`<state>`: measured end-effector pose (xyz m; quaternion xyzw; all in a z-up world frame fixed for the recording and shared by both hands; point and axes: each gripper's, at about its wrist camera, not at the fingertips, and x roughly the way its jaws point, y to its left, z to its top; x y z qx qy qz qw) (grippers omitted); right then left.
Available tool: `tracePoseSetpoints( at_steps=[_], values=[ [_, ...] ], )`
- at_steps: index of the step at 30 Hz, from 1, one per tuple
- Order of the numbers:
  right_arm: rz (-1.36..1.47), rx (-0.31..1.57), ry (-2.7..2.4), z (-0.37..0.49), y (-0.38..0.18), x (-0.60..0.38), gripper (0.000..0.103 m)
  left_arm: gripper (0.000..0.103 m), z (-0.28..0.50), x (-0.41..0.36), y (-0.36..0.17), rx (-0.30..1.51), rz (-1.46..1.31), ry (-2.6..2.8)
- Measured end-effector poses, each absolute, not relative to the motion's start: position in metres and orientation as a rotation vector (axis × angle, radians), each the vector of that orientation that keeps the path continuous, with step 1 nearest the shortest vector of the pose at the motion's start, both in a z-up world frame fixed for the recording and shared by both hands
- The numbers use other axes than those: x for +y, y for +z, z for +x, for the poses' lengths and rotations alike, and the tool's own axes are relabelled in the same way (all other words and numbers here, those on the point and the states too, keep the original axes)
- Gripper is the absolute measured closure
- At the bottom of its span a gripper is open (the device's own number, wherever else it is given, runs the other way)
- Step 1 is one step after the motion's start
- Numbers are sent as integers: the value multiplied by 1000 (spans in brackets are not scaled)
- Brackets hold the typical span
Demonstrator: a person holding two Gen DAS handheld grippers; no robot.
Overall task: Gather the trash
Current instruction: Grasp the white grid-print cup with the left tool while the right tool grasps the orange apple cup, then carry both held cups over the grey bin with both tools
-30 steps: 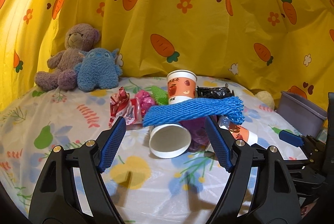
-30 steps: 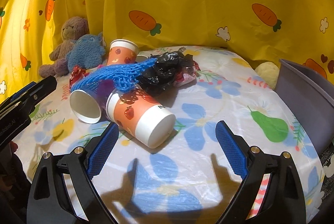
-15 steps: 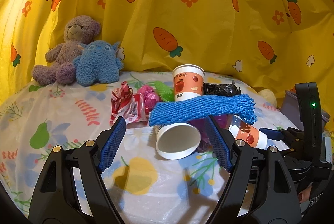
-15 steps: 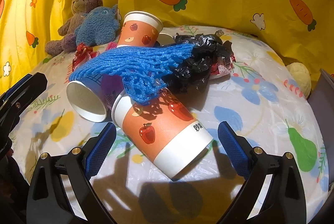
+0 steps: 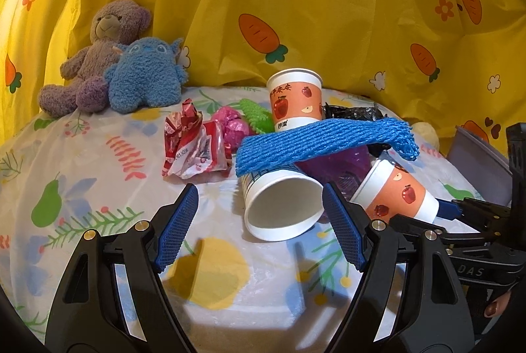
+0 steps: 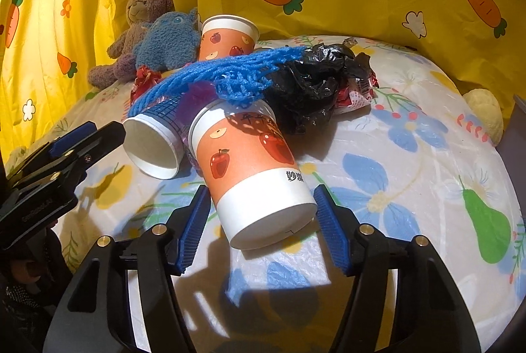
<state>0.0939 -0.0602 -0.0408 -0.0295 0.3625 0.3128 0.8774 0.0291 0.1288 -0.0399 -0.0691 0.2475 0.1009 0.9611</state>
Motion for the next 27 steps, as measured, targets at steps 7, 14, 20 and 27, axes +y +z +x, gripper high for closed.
tracePoseSetpoints(
  at_steps=[7, 14, 20, 27],
  values=[
    [0, 740, 616, 85, -40, -88, 41, 53, 49, 135, -45, 595, -148, 197],
    [34, 723, 595, 78, -37, -106, 41, 96, 60, 144, -53, 655, -201, 170],
    [64, 711, 591, 76, -34, -114, 41, 101, 47, 139, -42, 607, -217, 140],
    [90, 686, 589, 71, -28, -120, 41, 101, 21, 133, -18, 535, -254, 64]
  ],
)
